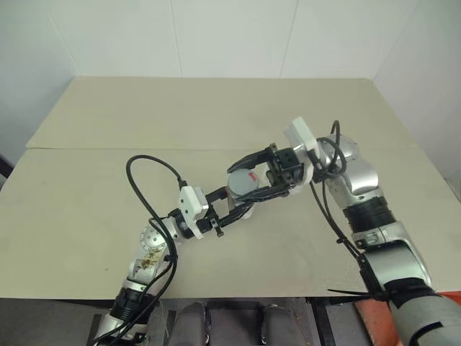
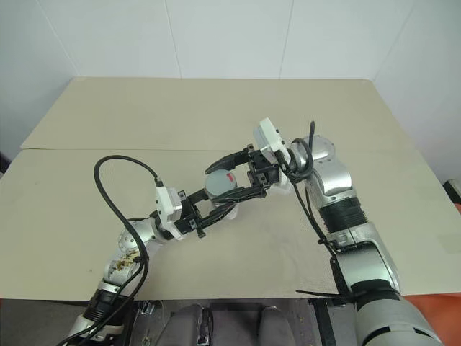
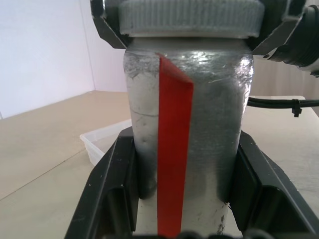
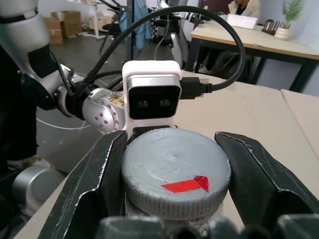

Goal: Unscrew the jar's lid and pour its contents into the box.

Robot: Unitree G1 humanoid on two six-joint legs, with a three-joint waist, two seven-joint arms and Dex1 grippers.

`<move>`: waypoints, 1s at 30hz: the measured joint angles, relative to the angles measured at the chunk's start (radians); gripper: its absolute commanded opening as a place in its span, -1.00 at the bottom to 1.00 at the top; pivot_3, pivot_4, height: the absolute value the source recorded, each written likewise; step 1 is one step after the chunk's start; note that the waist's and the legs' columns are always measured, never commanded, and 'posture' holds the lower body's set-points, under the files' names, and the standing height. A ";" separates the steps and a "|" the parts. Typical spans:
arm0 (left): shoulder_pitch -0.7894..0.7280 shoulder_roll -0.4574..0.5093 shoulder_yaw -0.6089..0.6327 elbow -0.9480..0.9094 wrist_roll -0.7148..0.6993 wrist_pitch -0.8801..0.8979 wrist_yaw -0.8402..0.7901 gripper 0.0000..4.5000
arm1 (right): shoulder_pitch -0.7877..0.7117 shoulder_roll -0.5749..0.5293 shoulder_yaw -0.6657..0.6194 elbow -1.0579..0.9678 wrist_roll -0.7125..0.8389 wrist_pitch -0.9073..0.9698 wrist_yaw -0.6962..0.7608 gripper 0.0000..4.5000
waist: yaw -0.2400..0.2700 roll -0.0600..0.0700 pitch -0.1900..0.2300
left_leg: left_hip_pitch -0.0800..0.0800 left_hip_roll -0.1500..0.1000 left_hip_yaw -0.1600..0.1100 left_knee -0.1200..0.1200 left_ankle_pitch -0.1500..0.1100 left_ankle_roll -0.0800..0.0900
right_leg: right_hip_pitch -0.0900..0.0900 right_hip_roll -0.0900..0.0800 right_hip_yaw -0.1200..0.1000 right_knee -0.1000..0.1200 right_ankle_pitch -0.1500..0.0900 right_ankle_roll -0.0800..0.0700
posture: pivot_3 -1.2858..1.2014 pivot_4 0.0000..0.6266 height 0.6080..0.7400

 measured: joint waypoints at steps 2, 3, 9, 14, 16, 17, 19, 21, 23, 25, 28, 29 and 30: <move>0.000 -0.001 -0.002 -0.001 0.000 0.000 -0.005 -0.12 | -0.023 -0.029 0.052 0.017 0.042 -0.018 0.000 0.24 | 0.000 0.000 0.000 | 0.000 0.000 0.000 0.000 0.000 0.000 | 0.000 0.000 0.000 0.000 0.000 0.000 | 0.03 -0.52 1.00; 0.000 -0.002 -0.003 -0.002 -0.001 0.001 -0.009 -0.12 | -0.034 -0.042 0.078 0.028 0.066 -0.027 0.000 0.24 | -0.001 0.000 0.000 | 0.000 0.000 0.000 0.000 0.000 0.000 | 0.000 0.000 0.000 0.000 0.000 0.000 | 0.03 -0.52 1.00; 0.000 -0.002 -0.005 -0.005 -0.004 0.001 -0.023 -0.12 | -0.087 -0.095 0.208 0.077 0.181 -0.094 0.000 0.24 | -0.001 0.000 0.000 | 0.000 0.000 0.000 0.000 0.000 0.000 | 0.000 0.000 0.000 0.000 0.000 0.000 | 0.03 -0.52 1.00; 0.000 0.001 -0.002 -0.007 -0.004 0.001 -0.028 -0.12 | -0.119 -0.114 0.283 0.109 0.239 -0.144 0.001 0.24 | -0.001 0.000 0.000 | 0.000 0.001 0.000 0.000 0.000 0.000 | 0.000 0.000 0.000 0.000 0.000 0.000 | 0.03 -0.52 1.00; 0.000 0.001 -0.001 -0.007 -0.004 0.001 -0.028 -0.12 | -0.125 -0.115 0.300 0.122 0.259 -0.164 0.001 0.24 | -0.001 0.000 0.000 | 0.000 0.001 0.000 0.000 0.000 0.000 | 0.000 -0.001 0.000 0.000 0.000 0.000 | 0.03 -0.52 1.00; 0.000 0.003 -0.001 -0.007 -0.003 0.001 -0.029 -0.12 | -0.127 -0.115 0.310 0.128 0.266 -0.179 0.001 0.24 | -0.001 0.000 0.000 | 0.000 0.001 0.000 0.000 0.000 0.000 | 0.000 -0.001 0.000 0.000 0.000 0.000 | 0.03 -0.52 1.00; 0.000 0.004 0.000 -0.007 -0.001 0.001 -0.028 -0.12 | -0.133 -0.114 0.321 0.138 0.269 -0.191 0.001 0.24 | -0.001 0.000 0.000 | 0.000 0.001 0.000 0.000 0.000 0.000 | 0.000 -0.001 0.000 0.000 0.000 0.000 | 0.03 -0.52 1.00; 0.000 0.003 0.002 -0.007 -0.002 0.001 -0.028 -0.12 | -0.138 -0.110 0.323 0.146 0.270 -0.193 0.002 0.57 | -0.001 0.000 0.000 | 0.000 0.001 0.000 0.000 0.000 0.000 | 0.000 -0.001 0.000 0.000 0.000 0.000 | 0.03 -0.52 1.00; 0.001 -0.004 -0.001 -0.007 -0.002 0.001 -0.028 -0.12 | -0.148 -0.111 0.323 0.157 0.274 -0.193 0.002 0.80 | 0.001 0.000 0.000 | 0.000 0.001 0.000 0.000 0.000 0.000 | 0.000 -0.001 0.000 0.000 0.000 0.000 | 0.03 -0.52 1.00; 0.003 -0.016 -0.003 -0.009 -0.002 0.001 -0.025 -0.12 | -0.150 -0.112 0.315 0.158 0.280 -0.194 0.002 0.98 | 0.002 0.000 0.000 | 0.000 0.001 0.000 0.000 0.000 0.000 | 0.000 -0.002 0.000 0.000 0.000 0.000 | 0.03 -0.52 1.00; 0.009 -0.027 -0.005 -0.010 0.000 0.001 -0.014 -0.12 | -0.130 -0.130 0.277 0.137 0.285 -0.195 0.002 0.98 | 0.004 0.000 0.000 | -0.001 0.001 0.000 0.000 0.000 0.000 | -0.001 -0.002 0.000 0.000 0.000 0.000 | 0.03 -0.52 1.00; 0.011 -0.027 -0.005 -0.011 0.001 0.001 -0.012 -0.12 | -0.119 -0.140 0.262 0.125 0.288 -0.195 0.002 0.98 | 0.004 0.000 0.000 | -0.001 0.001 0.000 0.000 0.000 0.000 | 0.000 -0.002 -0.001 0.000 0.000 0.000 | 0.03 -0.52 1.00; 0.014 -0.028 -0.006 -0.011 0.001 0.001 -0.009 -0.12 | -0.104 -0.151 0.241 0.110 0.289 -0.195 0.002 0.98 | 0.004 0.000 0.000 | -0.001 0.001 0.000 0.000 0.000 0.000 | 0.000 -0.002 0.000 0.000 0.000 0.000 | 0.03 -0.52 1.00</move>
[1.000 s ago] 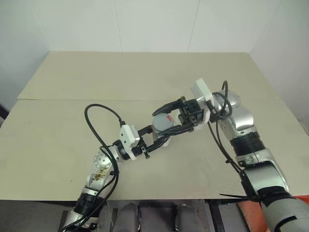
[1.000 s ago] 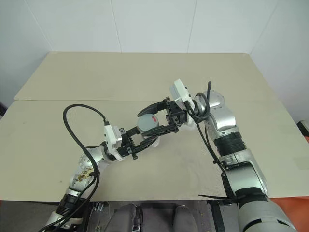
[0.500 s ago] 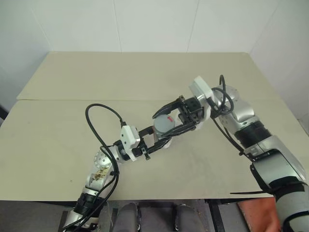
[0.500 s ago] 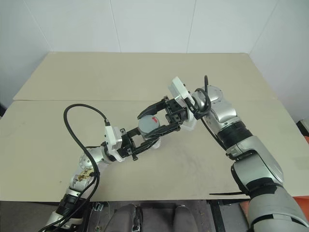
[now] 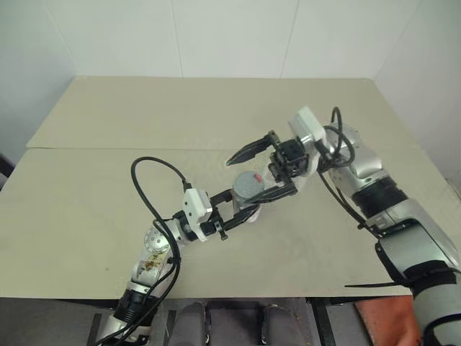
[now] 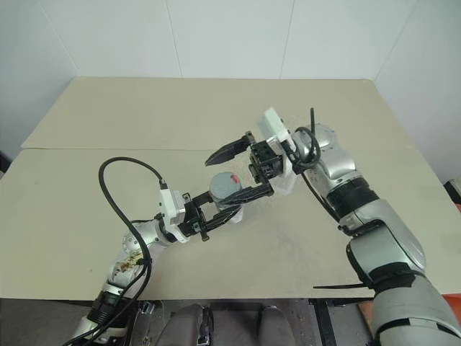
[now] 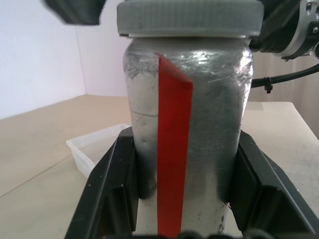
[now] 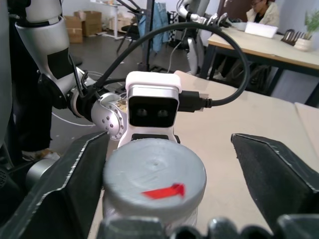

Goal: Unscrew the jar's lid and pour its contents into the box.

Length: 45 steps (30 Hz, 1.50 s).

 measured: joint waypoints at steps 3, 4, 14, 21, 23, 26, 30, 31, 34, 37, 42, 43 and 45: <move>0.003 -0.006 -0.001 0.000 0.000 0.000 0.005 -0.12 | 0.078 -0.010 -0.084 -0.059 -0.009 -0.001 0.000 0.98 | 0.000 0.000 0.000 | 0.000 0.000 0.000 0.000 0.000 0.000 | 0.000 0.000 0.000 0.000 0.000 0.000 | 0.03 -0.52 1.00; 0.003 -0.007 -0.002 0.000 0.000 0.000 0.005 -0.12 | 0.102 -0.010 -0.109 -0.076 -0.024 -0.001 0.000 0.98 | 0.000 0.000 0.000 | 0.000 0.000 0.000 0.000 0.000 0.000 | 0.000 0.000 0.000 0.000 0.000 0.000 | 0.03 -0.52 1.00; -0.003 -0.025 -0.004 0.014 0.019 -0.001 0.030 -0.12 | 0.324 0.038 -0.322 -0.385 -0.199 0.022 -0.218 0.98 | -0.001 0.000 0.000 | 0.001 0.000 0.000 0.000 0.000 0.000 | 0.000 0.001 0.000 0.001 0.000 0.000 | 0.03 -0.52 1.00; -0.009 -0.035 -0.006 0.022 0.040 -0.002 0.040 -0.12 | 0.383 0.108 -0.351 -0.513 -0.297 0.065 -0.358 0.98 | 0.000 0.000 0.000 | 0.001 -0.001 0.000 0.000 0.000 0.000 | 0.000 0.001 0.000 0.000 0.000 0.000 | 0.03 -0.52 1.00; -0.009 -0.037 -0.006 0.025 0.042 -0.003 0.041 -0.12 | 0.384 0.123 -0.350 -0.522 -0.318 0.075 -0.382 0.98 | 0.000 0.000 0.000 | 0.001 -0.001 0.000 0.000 0.000 0.000 | 0.000 0.001 0.000 0.000 0.000 0.000 | 0.03 -0.52 1.00; -0.010 -0.038 -0.006 0.026 0.043 -0.003 0.041 -0.12 | 0.384 0.146 -0.350 -0.524 -0.347 0.094 -0.409 0.98 | 0.000 0.000 0.000 | 0.001 -0.001 0.000 0.000 0.000 0.000 | 0.000 0.001 0.000 0.000 0.000 0.000 | 0.03 -0.52 1.00; -0.009 -0.038 -0.006 0.026 0.044 -0.003 0.042 -0.12 | 0.384 0.159 -0.350 -0.524 -0.367 0.112 -0.419 0.98 | 0.000 0.000 0.000 | 0.001 -0.001 0.000 0.000 0.000 0.000 | 0.000 0.001 0.000 0.000 0.000 0.000 | 0.03 -0.52 1.00; -0.009 -0.038 -0.006 0.026 0.044 -0.003 0.043 -0.12 | 0.384 0.159 -0.351 -0.524 -0.376 0.114 -0.419 0.98 | 0.000 0.000 0.000 | 0.001 -0.001 0.000 0.000 0.000 0.000 | 0.000 0.001 0.000 0.000 0.000 0.000 | 0.03 -0.52 1.00; -0.009 -0.038 -0.006 0.026 0.044 -0.004 0.043 -0.12 | 0.384 0.158 -0.352 -0.521 -0.382 0.116 -0.414 0.98 | -0.001 0.000 0.000 | 0.001 -0.001 0.000 0.000 0.000 0.000 | 0.000 0.001 0.000 0.000 0.000 0.000 | 0.03 -0.52 1.00; -0.009 -0.038 -0.006 0.026 0.044 -0.004 0.044 -0.12 | 0.384 0.157 -0.355 -0.520 -0.385 0.117 -0.413 0.98 | -0.001 0.000 0.000 | 0.001 -0.001 0.000 0.000 0.000 0.000 | 0.000 0.001 0.000 0.000 0.000 0.000 | 0.03 -0.52 1.00; -0.009 -0.039 -0.006 0.030 0.044 -0.008 0.050 -0.12 | 0.394 0.133 -0.372 -0.524 -0.387 0.122 -0.411 0.98 | 0.000 0.000 0.000 | 0.001 -0.001 0.000 0.000 0.000 0.000 | 0.001 0.001 0.000 0.000 0.000 0.000 | 0.03 -0.52 1.00; -0.009 -0.039 -0.006 0.032 0.044 -0.008 0.050 -0.12 | 0.398 0.129 -0.375 -0.524 -0.387 0.122 -0.411 0.98 | 0.000 0.000 0.000 | 0.001 -0.001 0.000 0.000 0.000 0.000 | 0.001 0.001 0.000 0.000 0.000 0.000 | 0.03 -0.52 1.00; -0.009 -0.039 -0.006 0.037 0.044 -0.008 0.050 -0.12 | 0.406 0.119 -0.384 -0.526 -0.386 0.123 -0.409 0.98 | 0.000 0.000 0.000 | 0.001 -0.001 0.000 0.000 0.000 0.000 | 0.001 0.001 0.000 0.000 0.000 0.000 | 0.03 -0.52 1.00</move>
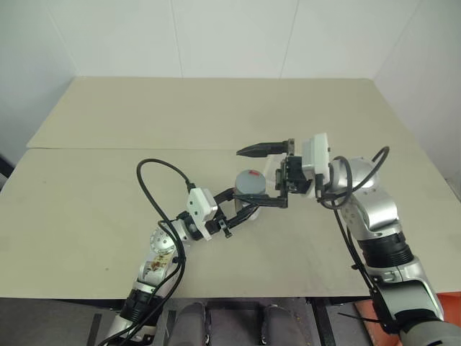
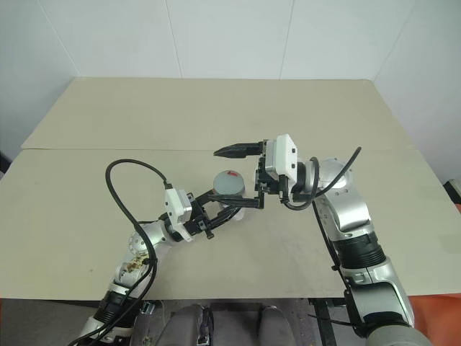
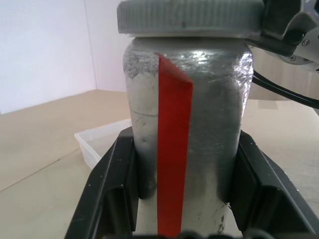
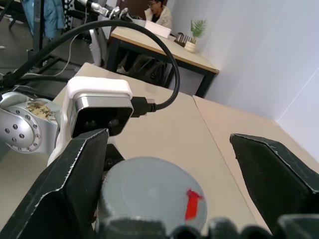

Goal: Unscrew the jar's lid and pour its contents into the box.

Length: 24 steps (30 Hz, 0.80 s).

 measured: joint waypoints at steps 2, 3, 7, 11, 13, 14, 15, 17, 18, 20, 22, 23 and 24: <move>0.000 0.000 0.000 0.003 0.000 0.000 -0.001 -0.12 | 0.010 -0.008 -0.008 -0.002 0.000 0.000 0.003 0.98 | 0.000 0.000 0.000 | 0.000 0.000 0.000 0.000 0.000 0.000 | 0.000 0.000 0.000 0.000 0.000 0.000 | 0.03 -0.52 1.00; 0.000 0.001 0.000 0.005 0.000 -0.001 -0.004 -0.12 | 0.016 -0.015 -0.010 -0.002 0.000 0.000 0.006 0.98 | 0.000 0.000 0.000 | 0.000 0.000 0.000 0.000 0.000 0.000 | 0.000 0.000 0.000 0.000 0.000 0.000 | 0.03 -0.52 1.00; 0.000 0.000 0.000 0.011 0.000 -0.003 -0.009 -0.12 | 0.023 -0.031 -0.021 -0.002 -0.001 0.000 0.017 0.98 | 0.000 0.000 0.000 | 0.000 0.000 0.000 0.000 0.000 0.000 | 0.000 0.000 0.000 0.000 0.000 0.000 | 0.03 -0.52 1.00; 0.000 0.001 0.001 0.014 0.000 -0.003 -0.009 -0.12 | 0.034 -0.040 -0.039 -0.002 -0.002 -0.002 0.027 0.98 | 0.000 0.000 0.000 | 0.000 0.000 0.000 0.000 0.000 0.000 | 0.000 0.000 0.000 0.000 0.000 0.000 | 0.03 -0.52 1.00; -0.001 0.002 0.002 0.014 0.000 -0.003 -0.009 -0.12 | 0.034 -0.041 -0.042 -0.002 -0.006 -0.004 0.029 0.98 | 0.000 0.000 0.000 | 0.000 0.000 0.000 0.000 0.000 0.000 | 0.000 0.000 0.000 0.000 0.000 0.000 | 0.03 -0.52 1.00; -0.001 0.002 0.002 0.015 0.000 -0.003 -0.009 -0.12 | 0.034 -0.041 -0.044 -0.002 -0.009 -0.007 0.029 0.98 | 0.000 0.000 0.000 | 0.000 0.000 0.000 0.000 0.000 0.000 | 0.000 0.000 0.000 0.000 0.000 0.000 | 0.03 -0.52 1.00; -0.001 0.002 0.003 0.015 0.000 -0.003 -0.009 -0.12 | 0.034 -0.042 -0.045 -0.001 -0.010 -0.008 0.031 0.98 | 0.000 0.000 0.000 | 0.000 0.000 0.000 0.000 0.000 0.000 | 0.000 0.000 0.000 0.000 0.000 0.000 | 0.03 -0.52 1.00; -0.001 0.002 0.005 0.015 0.000 -0.003 -0.009 -0.12 | 0.034 -0.045 -0.047 0.001 -0.011 -0.009 0.034 0.98 | 0.000 0.000 0.000 | 0.000 0.000 0.000 0.000 0.000 0.000 | 0.000 0.000 0.000 0.000 0.000 0.000 | 0.03 -0.52 1.00; -0.001 0.002 0.006 0.015 0.000 -0.003 -0.009 -0.12 | 0.034 -0.047 -0.048 0.002 -0.012 -0.009 0.036 0.98 | 0.000 0.000 0.000 | 0.000 0.000 0.000 0.000 0.000 0.000 | 0.000 0.000 0.000 0.000 0.000 0.000 | 0.03 -0.52 1.00; -0.001 0.002 0.006 0.015 0.000 -0.003 -0.009 -0.12 | 0.035 -0.048 -0.050 0.002 -0.012 -0.011 0.037 0.98 | 0.000 0.000 0.000 | 0.000 0.000 0.000 0.000 0.000 0.000 | 0.000 0.000 0.000 0.000 0.000 0.000 | 0.03 -0.52 1.00; -0.001 0.002 0.005 0.015 0.000 -0.003 -0.009 -0.12 | 0.037 -0.050 -0.051 0.003 -0.012 -0.016 0.037 0.98 | 0.000 0.000 0.000 | 0.000 0.000 0.000 0.000 0.000 0.000 | 0.000 0.000 0.000 0.000 0.000 0.000 | 0.03 -0.52 1.00; -0.001 0.002 0.005 0.015 0.000 -0.003 -0.009 -0.12 | 0.039 -0.052 -0.053 0.003 -0.012 -0.018 0.038 0.98 | 0.000 0.000 0.000 | 0.000 0.000 0.000 0.000 0.000 0.000 | 0.000 0.000 0.000 0.000 0.000 0.000 | 0.03 -0.52 1.00; -0.001 0.002 0.005 0.015 0.000 -0.003 -0.009 -0.12 | 0.042 -0.054 -0.058 0.003 -0.012 -0.019 0.038 0.98 | 0.000 0.000 0.000 | 0.000 0.000 0.000 0.000 0.000 0.000 | 0.000 0.000 0.000 0.000 0.000 0.000 | 0.03 -0.52 1.00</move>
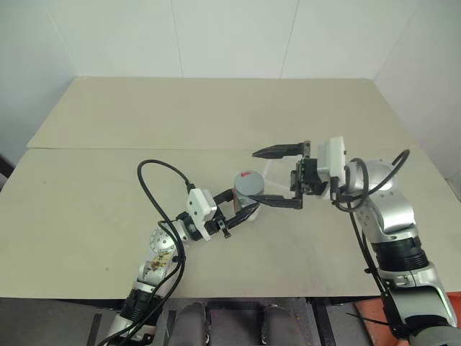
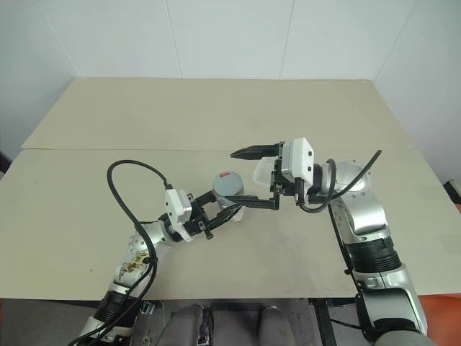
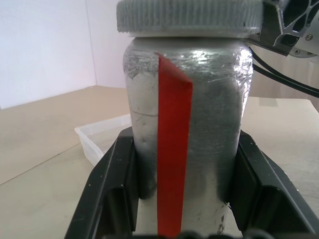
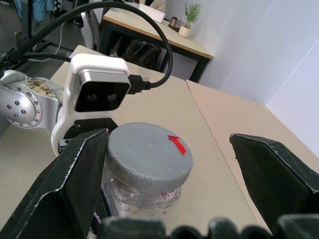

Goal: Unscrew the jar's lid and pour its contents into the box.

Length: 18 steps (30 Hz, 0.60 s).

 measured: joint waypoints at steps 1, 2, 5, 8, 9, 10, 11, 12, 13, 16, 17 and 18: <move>0.000 0.000 0.001 0.000 0.000 0.000 0.000 -0.12 | 0.003 -0.004 -0.005 0.000 0.001 0.000 0.001 0.98 | 0.000 0.000 0.000 | 0.000 0.000 0.000 0.000 0.000 0.000 | 0.000 0.000 0.000 0.000 0.000 0.000 | 0.03 -0.52 1.00; 0.000 0.001 0.001 0.001 0.000 0.000 0.000 -0.12 | 0.007 -0.010 -0.012 0.000 0.003 0.000 0.003 0.98 | 0.000 0.000 0.000 | 0.000 0.000 0.000 0.000 0.000 0.000 | 0.000 0.000 0.000 0.000 0.000 0.000 | 0.03 -0.52 1.00; 0.000 0.003 0.001 0.002 0.000 -0.005 -0.005 -0.12 | 0.015 -0.029 -0.034 -0.001 0.009 0.006 0.018 0.98 | 0.000 0.000 0.000 | 0.000 0.000 0.000 0.000 0.000 0.000 | 0.000 0.000 0.000 0.000 0.000 0.000 | 0.03 -0.52 1.00; 0.000 0.002 0.000 0.001 0.000 -0.016 -0.007 -0.12 | 0.027 -0.032 -0.043 -0.027 0.039 0.024 0.029 0.98 | 0.000 0.000 0.000 | 0.000 0.000 0.000 0.000 0.000 0.000 | 0.000 0.000 0.000 0.000 0.000 0.000 | 0.03 -0.52 1.00; 0.000 0.000 -0.001 0.001 0.000 -0.018 -0.007 -0.12 | 0.029 -0.032 -0.044 -0.039 0.056 0.034 0.031 0.98 | 0.000 0.000 0.000 | 0.000 0.000 0.000 0.000 0.000 0.000 | 0.000 0.000 0.000 0.000 0.000 0.000 | 0.03 -0.52 1.00; 0.000 -0.001 -0.002 0.001 0.000 -0.019 -0.007 -0.12 | 0.029 -0.032 -0.045 -0.047 0.063 0.040 0.032 0.98 | 0.000 0.000 0.000 | 0.000 0.000 0.000 0.000 0.000 0.000 | 0.000 0.000 0.000 0.000 0.000 0.000 | 0.03 -0.52 1.00; 0.000 -0.001 -0.003 0.002 0.000 -0.019 -0.007 -0.12 | 0.029 -0.032 -0.046 -0.061 0.064 0.047 0.033 0.98 | 0.000 0.000 0.000 | 0.000 0.000 0.000 0.000 0.000 0.000 | 0.000 0.000 0.000 0.000 0.000 0.000 | 0.03 -0.52 1.00; 0.000 -0.001 -0.003 0.001 0.000 -0.019 -0.007 -0.12 | 0.033 -0.032 -0.046 -0.075 0.064 0.050 0.034 0.98 | 0.000 0.000 0.000 | 0.000 0.000 0.000 0.000 0.000 0.000 | 0.000 0.000 0.000 0.000 0.000 0.000 | 0.03 -0.52 1.00; 0.000 -0.001 -0.003 0.001 0.000 -0.019 -0.007 -0.12 | 0.037 -0.031 -0.046 -0.089 0.064 0.052 0.033 0.98 | 0.000 0.000 0.000 | 0.000 0.000 0.000 0.000 0.000 0.000 | 0.000 0.000 0.000 0.000 0.000 0.000 | 0.03 -0.52 1.00; 0.000 -0.001 -0.004 0.001 0.000 -0.019 -0.007 -0.12 | 0.042 0.000 -0.035 -0.116 0.061 0.061 0.017 0.98 | -0.001 0.000 0.000 | 0.000 0.000 0.000 0.000 0.000 0.000 | 0.000 0.000 0.000 0.000 0.000 0.000 | 0.03 -0.52 1.00; 0.000 -0.002 -0.004 0.001 0.000 -0.020 -0.007 -0.12 | 0.042 0.012 -0.026 -0.118 0.059 0.062 0.012 0.98 | -0.001 0.000 0.000 | 0.000 0.000 0.000 0.000 0.000 0.000 | 0.000 0.000 0.000 0.000 0.000 0.000 | 0.03 -0.52 1.00; 0.000 -0.003 -0.005 0.001 0.000 -0.020 -0.007 -0.12 | 0.042 0.025 -0.016 -0.120 0.053 0.063 0.003 0.98 | -0.001 0.000 0.000 | 0.000 0.000 0.000 0.000 0.000 0.000 | 0.000 0.000 0.000 0.000 0.000 0.000 | 0.03 -0.52 1.00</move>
